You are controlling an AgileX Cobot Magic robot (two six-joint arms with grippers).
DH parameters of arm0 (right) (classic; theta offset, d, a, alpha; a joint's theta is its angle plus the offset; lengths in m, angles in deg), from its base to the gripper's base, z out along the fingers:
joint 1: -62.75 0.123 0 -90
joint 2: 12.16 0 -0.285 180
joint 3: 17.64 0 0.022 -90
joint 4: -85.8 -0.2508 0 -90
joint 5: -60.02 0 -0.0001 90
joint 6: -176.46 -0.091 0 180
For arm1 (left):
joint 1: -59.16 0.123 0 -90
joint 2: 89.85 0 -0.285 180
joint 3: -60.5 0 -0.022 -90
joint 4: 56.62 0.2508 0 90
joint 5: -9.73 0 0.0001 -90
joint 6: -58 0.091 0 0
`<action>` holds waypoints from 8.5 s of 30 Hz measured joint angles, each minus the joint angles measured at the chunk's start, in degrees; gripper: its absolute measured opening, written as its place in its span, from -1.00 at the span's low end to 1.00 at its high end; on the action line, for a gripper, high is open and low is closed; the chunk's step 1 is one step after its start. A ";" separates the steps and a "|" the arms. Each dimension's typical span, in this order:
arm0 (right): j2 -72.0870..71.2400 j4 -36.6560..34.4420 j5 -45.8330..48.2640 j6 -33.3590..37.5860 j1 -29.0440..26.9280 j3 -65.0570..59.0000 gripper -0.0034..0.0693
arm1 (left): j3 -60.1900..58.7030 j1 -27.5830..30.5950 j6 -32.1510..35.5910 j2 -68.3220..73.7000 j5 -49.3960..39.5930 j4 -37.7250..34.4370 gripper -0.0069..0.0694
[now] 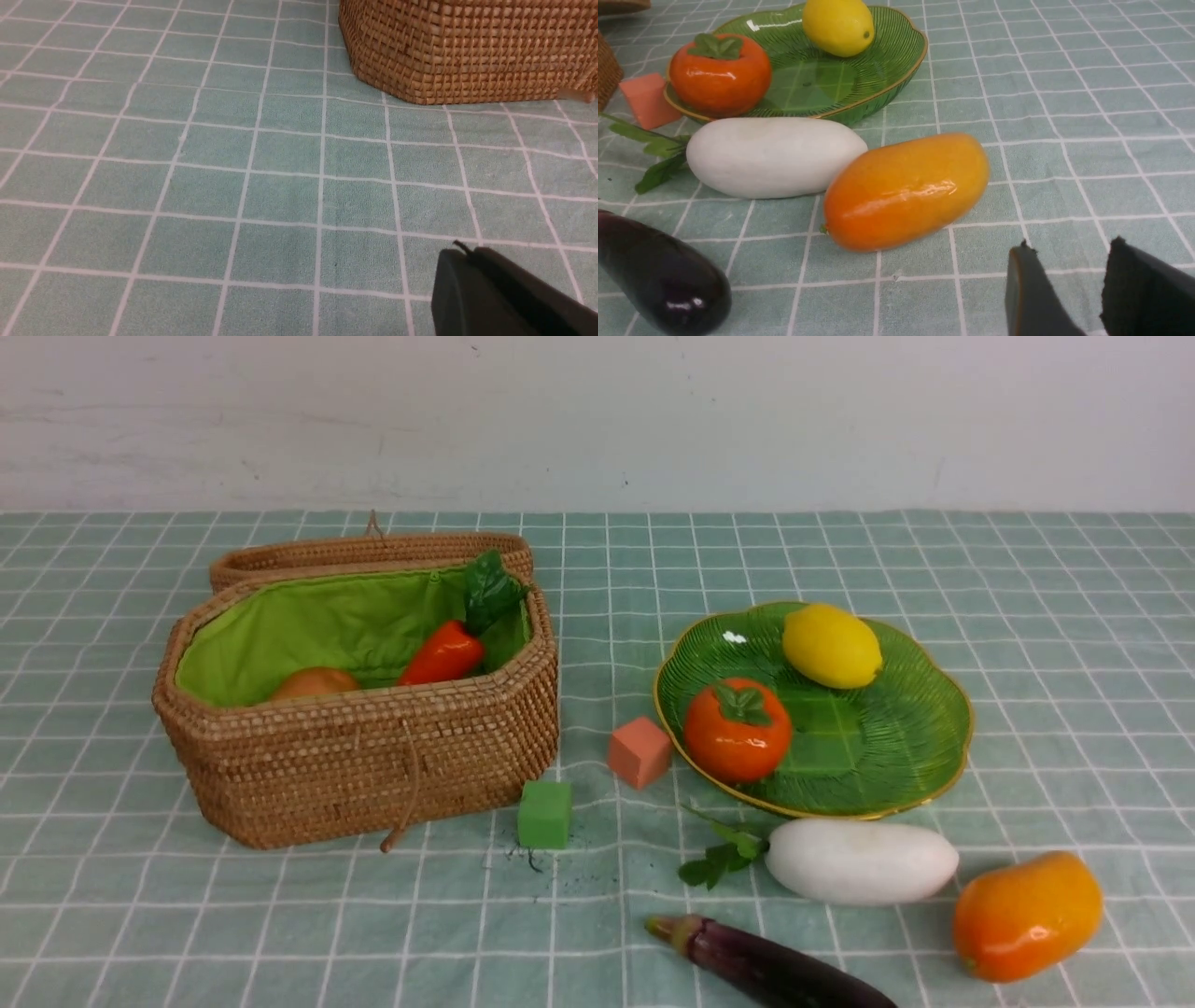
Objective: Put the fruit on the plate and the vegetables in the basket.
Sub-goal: Use the right arm to grab a mango and put it into the right plate, then grab an eggplant with your right arm and place it in the basket on the left, then take a daikon with your right arm and place it on the basket on the left.
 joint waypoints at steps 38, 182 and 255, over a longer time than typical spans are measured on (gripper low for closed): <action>30.45 -7.65 7.72 -7.04 0.10 53.52 -0.24 | 0.00 0.00 0.12 0.00 0.04 0.11 -0.76; 131.70 -27.19 19.56 23.05 37.36 125.84 0.95 | 0.00 0.00 0.14 0.00 0.04 0.28 -0.48; 94.59 -39.11 28.26 64.89 28.91 91.08 0.43 | 0.00 0.00 0.14 0.00 0.04 0.44 -0.44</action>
